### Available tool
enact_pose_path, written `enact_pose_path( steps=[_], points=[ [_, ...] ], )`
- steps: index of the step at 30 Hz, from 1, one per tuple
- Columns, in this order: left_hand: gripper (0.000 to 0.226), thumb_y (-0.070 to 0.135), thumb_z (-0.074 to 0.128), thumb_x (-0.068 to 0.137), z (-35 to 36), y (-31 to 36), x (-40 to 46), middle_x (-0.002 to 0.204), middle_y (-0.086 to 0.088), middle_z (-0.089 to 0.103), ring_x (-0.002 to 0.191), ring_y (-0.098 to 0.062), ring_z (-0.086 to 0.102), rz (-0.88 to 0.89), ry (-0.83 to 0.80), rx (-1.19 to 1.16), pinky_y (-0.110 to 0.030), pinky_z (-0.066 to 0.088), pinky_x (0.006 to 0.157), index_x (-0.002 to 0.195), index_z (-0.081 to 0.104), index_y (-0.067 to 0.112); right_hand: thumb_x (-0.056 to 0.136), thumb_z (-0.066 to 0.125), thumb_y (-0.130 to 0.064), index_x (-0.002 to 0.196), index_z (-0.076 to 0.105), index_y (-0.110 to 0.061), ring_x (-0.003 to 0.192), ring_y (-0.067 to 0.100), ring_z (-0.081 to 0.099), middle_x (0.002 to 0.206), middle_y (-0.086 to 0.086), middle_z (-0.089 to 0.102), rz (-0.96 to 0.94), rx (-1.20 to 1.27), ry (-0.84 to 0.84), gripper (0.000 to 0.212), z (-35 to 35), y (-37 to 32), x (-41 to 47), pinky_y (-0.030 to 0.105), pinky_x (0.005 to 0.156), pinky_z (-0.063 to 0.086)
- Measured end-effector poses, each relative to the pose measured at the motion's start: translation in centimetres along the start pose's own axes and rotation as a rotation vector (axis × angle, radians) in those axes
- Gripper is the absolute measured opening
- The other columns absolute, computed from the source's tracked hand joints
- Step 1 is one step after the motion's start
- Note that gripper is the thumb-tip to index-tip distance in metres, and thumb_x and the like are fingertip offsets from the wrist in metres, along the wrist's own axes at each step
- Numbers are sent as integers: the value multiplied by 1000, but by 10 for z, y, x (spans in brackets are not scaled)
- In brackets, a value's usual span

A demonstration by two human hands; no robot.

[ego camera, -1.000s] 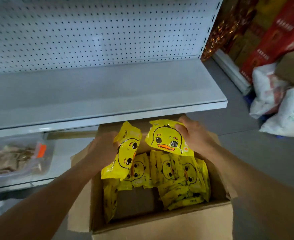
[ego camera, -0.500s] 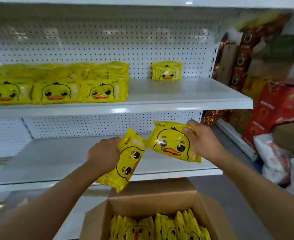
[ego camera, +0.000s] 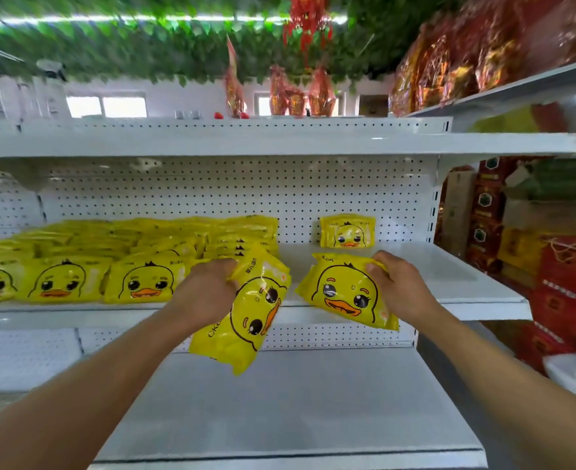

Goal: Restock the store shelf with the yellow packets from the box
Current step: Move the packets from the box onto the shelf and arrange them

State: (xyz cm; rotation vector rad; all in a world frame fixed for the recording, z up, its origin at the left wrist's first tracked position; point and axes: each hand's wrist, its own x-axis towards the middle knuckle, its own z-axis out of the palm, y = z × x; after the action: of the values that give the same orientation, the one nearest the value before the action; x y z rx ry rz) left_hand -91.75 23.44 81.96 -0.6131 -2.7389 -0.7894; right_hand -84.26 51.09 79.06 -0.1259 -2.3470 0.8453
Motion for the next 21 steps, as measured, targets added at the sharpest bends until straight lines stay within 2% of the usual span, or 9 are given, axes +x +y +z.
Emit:
enact_pose_path(
  steps=[2, 4, 6, 9, 12, 15, 17, 19, 21],
  points=[
    [13, 13, 47, 94, -11, -3, 23, 91, -18, 55, 56, -19, 47, 12, 17, -47, -26, 35, 50, 96, 56, 3, 98, 45, -17, 90, 54, -16, 72, 23, 49, 78, 4, 53, 2, -24, 17, 12, 7, -2, 21, 15, 55, 35],
    [16, 11, 48, 93, -21, -6, 47, 78, -11, 55, 55, -17, 43, 36, 41, -90, -25, 32, 48, 79, 56, 10, 98, 44, -16, 85, 50, -17, 64, 22, 48, 72, 3, 50, 2, -48, 30, 14, 15, -2, 43, 13, 48, 35],
    [19, 8, 48, 92, -29, -9, 72, 71, -7, 56, 56, -17, 44, 62, 63, -139, -24, 32, 48, 75, 57, 11, 97, 44, -15, 77, 44, -21, 57, 18, 44, 64, 0, 44, 6, -64, 48, 21, 25, 0, 67, 14, 44, 36],
    [26, 6, 50, 91, -36, -17, 114, 63, -3, 50, 55, -17, 43, 84, 95, -230, -23, 29, 46, 66, 52, 13, 97, 45, -15, 83, 45, -15, 58, 21, 42, 64, -3, 41, 39, -98, 72, 14, 41, 5, 104, 15, 47, 33],
    [17, 8, 51, 91, -38, -25, 159, 63, -5, 49, 52, -15, 40, 91, 81, -277, -23, 28, 48, 76, 57, 5, 97, 46, -15, 83, 47, -12, 70, 27, 44, 70, 6, 48, 83, -132, 80, 14, 59, 15, 141, 30, 56, 30],
    [15, 11, 53, 92, -34, -30, 200, 61, -2, 45, 50, -12, 38, 95, 48, -280, -22, 26, 47, 77, 57, 9, 97, 45, -17, 92, 55, -9, 76, 27, 47, 82, 13, 54, 143, -125, 86, 14, 76, 26, 170, 28, 64, 32],
    [17, 11, 53, 93, -29, -33, 223, 63, -2, 47, 50, -12, 38, 93, 26, -326, -22, 26, 48, 76, 58, 10, 98, 44, -16, 97, 57, -9, 73, 23, 45, 80, 6, 52, 154, -117, 88, 14, 86, 34, 185, 26, 60, 32],
    [15, 9, 54, 92, -23, -37, 242, 66, -7, 48, 49, -12, 36, 102, 16, -360, -22, 26, 47, 80, 61, 3, 98, 44, -15, 99, 57, -10, 70, 19, 43, 81, 1, 49, 144, -135, 77, 14, 96, 41, 199, 17, 54, 30],
    [14, 8, 54, 91, -17, -38, 256, 67, -8, 46, 48, -13, 35, 111, 16, -347, -21, 25, 46, 88, 63, -1, 98, 43, -14, 90, 55, -11, 75, 23, 44, 80, 2, 49, 160, -161, 72, 15, 106, 50, 213, 19, 53, 31]
  ],
)
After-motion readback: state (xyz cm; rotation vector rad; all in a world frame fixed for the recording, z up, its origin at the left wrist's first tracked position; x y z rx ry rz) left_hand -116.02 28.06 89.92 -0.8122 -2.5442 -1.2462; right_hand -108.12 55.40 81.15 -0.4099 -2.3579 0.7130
